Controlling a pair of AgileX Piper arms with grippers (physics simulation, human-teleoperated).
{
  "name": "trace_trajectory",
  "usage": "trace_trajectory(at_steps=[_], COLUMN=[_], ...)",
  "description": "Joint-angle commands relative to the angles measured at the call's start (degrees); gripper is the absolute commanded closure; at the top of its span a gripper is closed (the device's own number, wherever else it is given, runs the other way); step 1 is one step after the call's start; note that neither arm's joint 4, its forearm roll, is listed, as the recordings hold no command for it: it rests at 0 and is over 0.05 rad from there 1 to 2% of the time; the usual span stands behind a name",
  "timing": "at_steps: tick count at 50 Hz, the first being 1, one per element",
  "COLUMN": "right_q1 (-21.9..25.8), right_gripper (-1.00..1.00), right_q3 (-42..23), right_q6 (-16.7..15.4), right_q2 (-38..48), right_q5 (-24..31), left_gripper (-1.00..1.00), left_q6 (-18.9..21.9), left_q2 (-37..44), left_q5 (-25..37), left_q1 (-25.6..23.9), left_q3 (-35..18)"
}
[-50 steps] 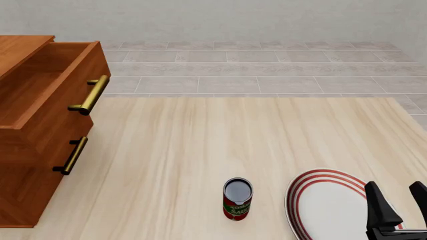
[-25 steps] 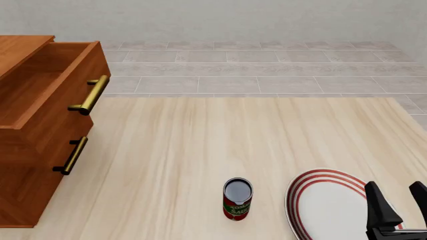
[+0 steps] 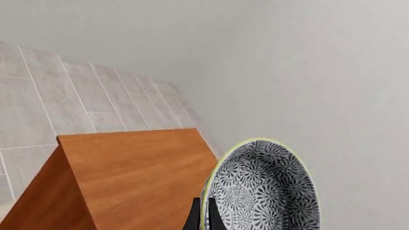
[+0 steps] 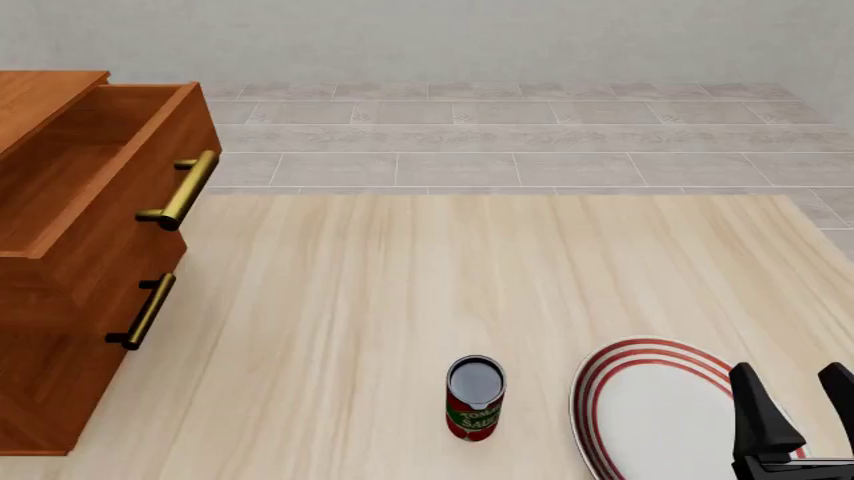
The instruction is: Put the bowl on top of the cabinet.
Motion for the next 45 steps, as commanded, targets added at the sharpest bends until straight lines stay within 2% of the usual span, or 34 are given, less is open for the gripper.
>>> trace_trajectory(at_steps=[1, 13, 28, 45], right_q1=[0.0, 0.0, 0.0, 0.0], right_gripper=[-1.0, -1.0, -1.0, -1.0], right_q3=[0.0, 0.0, 0.0, 0.0], right_q6=[0.0, 0.0, -0.01, 0.0], right_q2=[-0.03, 0.0, 0.02, 0.0], right_q5=[0.01, 0.0, -0.01, 0.0], left_gripper=[1.0, 1.0, 1.0, 1.0], left_q6=[0.83, 1.25, 2.1, 2.81], left_q2=[1.06, 2.46, 2.64, 6.52], left_q5=[-0.59, -1.06, -1.84, -3.29], left_q1=[0.5, 2.06, 1.83, 2.29], left_q3=[-1.21, -2.03, -0.12, 0.04])
